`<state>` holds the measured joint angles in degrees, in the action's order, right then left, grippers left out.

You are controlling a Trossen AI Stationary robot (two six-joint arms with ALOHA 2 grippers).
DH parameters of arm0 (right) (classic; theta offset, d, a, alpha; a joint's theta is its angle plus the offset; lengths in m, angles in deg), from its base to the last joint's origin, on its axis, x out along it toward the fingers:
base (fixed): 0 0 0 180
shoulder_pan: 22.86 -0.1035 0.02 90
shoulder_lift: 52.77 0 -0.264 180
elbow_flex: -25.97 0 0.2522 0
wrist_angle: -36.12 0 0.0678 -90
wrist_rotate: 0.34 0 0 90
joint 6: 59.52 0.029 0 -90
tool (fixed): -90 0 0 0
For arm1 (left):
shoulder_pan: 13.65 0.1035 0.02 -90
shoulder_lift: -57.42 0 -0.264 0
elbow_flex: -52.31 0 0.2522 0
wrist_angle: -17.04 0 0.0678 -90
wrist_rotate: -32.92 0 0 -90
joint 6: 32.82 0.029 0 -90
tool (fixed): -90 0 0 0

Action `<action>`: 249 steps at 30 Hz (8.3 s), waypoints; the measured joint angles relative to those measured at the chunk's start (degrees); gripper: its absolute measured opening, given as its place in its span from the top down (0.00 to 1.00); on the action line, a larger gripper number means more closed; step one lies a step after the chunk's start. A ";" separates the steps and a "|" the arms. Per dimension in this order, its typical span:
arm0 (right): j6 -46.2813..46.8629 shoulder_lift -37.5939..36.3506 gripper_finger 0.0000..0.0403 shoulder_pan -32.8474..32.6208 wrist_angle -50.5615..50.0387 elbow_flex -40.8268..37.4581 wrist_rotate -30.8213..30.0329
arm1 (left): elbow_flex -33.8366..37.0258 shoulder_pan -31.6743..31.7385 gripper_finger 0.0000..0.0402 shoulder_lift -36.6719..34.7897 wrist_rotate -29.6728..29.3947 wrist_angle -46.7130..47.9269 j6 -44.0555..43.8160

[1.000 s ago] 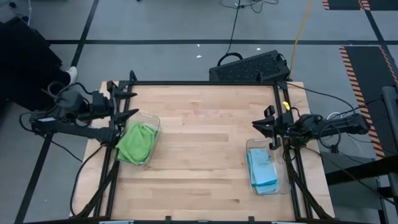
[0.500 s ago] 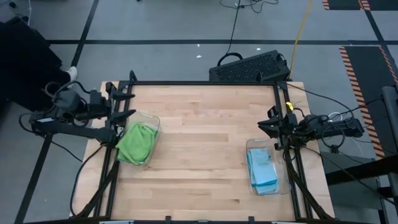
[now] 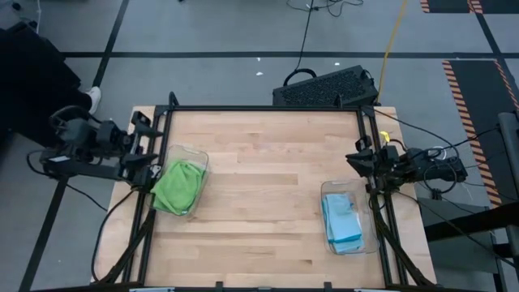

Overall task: Sort microfiber towel by color & place in baskets
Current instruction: Return to Home Position

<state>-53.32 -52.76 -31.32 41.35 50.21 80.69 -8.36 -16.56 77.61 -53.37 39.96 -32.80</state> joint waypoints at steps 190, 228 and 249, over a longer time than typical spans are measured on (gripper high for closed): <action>0.14 0.59 0.89 0.12 -15.39 -9.64 0.20 | 46.28 0.05 0.30 -14.57 -11.26 -12.77 -1.98; 0.16 0.61 0.89 0.12 -15.39 -9.66 0.20 | 46.28 0.06 0.30 -14.58 -11.28 -12.77 -1.97; 0.14 0.61 0.89 0.12 -15.39 -9.66 0.20 | 46.28 0.05 0.30 -14.58 -11.28 -12.76 -1.98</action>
<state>-53.17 -52.15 -31.20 25.96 40.55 80.88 37.92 -16.51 63.03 -64.65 27.20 -34.78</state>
